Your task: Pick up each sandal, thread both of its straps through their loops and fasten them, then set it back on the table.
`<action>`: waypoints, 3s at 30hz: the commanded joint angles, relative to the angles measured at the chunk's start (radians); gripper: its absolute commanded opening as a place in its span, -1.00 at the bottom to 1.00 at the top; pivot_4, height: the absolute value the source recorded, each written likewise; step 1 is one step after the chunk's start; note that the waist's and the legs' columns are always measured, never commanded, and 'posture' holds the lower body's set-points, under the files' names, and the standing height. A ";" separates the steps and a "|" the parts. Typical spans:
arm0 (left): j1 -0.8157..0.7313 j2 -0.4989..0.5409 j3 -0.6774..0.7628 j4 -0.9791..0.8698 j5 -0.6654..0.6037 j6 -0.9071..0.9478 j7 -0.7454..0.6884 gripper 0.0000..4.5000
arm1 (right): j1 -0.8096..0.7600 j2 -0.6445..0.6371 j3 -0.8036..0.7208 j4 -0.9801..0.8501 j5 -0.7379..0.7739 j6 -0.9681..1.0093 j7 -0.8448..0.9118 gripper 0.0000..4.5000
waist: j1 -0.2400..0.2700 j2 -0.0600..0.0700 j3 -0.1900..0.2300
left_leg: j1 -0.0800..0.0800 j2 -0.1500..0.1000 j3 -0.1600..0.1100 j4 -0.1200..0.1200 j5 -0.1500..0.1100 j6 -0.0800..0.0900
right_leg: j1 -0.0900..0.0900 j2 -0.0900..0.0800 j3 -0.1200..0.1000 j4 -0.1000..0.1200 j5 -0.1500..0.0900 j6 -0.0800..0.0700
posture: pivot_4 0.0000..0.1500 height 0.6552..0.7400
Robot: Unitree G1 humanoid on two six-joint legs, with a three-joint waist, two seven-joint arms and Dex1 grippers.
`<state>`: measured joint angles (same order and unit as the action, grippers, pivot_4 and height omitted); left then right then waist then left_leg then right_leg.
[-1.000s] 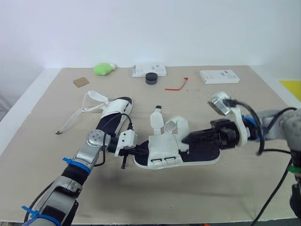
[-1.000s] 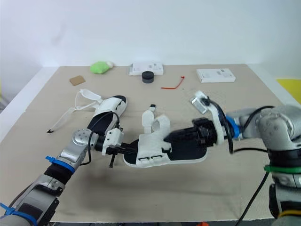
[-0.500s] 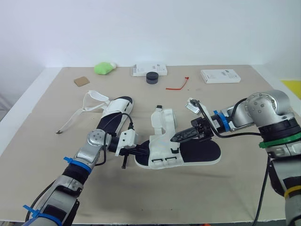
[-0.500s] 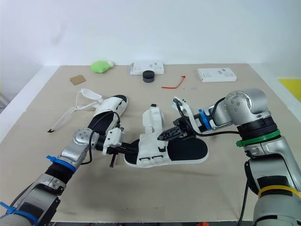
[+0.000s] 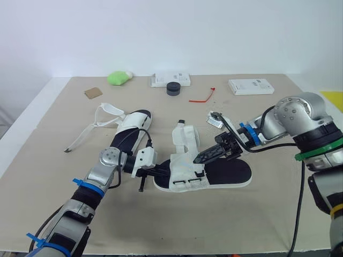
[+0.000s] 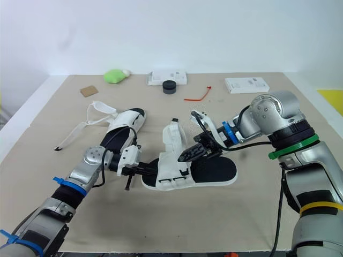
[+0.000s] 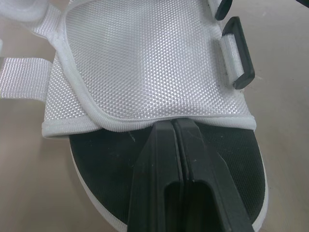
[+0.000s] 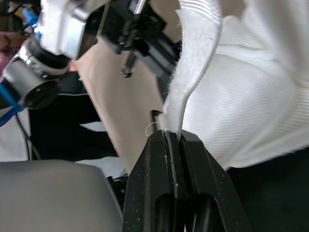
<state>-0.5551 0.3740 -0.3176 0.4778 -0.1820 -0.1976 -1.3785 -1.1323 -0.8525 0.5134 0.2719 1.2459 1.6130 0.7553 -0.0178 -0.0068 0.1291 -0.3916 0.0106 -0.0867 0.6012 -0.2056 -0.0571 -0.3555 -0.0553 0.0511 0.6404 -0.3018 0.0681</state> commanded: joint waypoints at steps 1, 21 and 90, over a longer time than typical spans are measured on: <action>0.089 0.011 -0.118 0.167 0.154 0.060 0.025 -1.00 | -0.046 0.009 -0.003 0.024 0.070 0.001 -0.031 -0.94 | 0.000 0.000 0.000 | 0.000 0.000 0.000 0.000 0.000 0.000 | 0.000 0.000 0.000 0.000 0.000 0.000 | 1.00 1.00; 0.093 0.004 -0.120 0.175 0.157 0.057 0.032 -1.00 | 0.002 0.030 0.008 0.015 0.121 0.001 -0.141 -0.94 | 0.000 0.000 0.000 | 0.000 -0.002 -0.001 0.001 0.000 0.000 | 0.001 -0.002 0.000 0.000 0.000 0.001 | 1.00 1.00; 0.085 -0.010 -0.116 0.208 0.158 0.052 0.035 -1.00 | 0.334 -0.065 -0.120 -0.521 -0.112 -0.162 -0.062 -0.94 | 0.003 -0.006 -0.003 | -0.004 -0.015 -0.015 0.000 0.002 0.004 | 0.002 -0.012 -0.008 0.000 -0.003 0.007 | 1.00 1.00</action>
<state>-0.5554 0.3441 -0.3169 0.5073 -0.1820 -0.2005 -1.3597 -0.8315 -0.9150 0.3767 -0.1765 1.1801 1.4783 0.6544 -0.0148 -0.0129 0.1265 -0.3952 -0.0039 -0.1019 0.6008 -0.2032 -0.0532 -0.3534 -0.0670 0.0428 0.6404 -0.3055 0.0749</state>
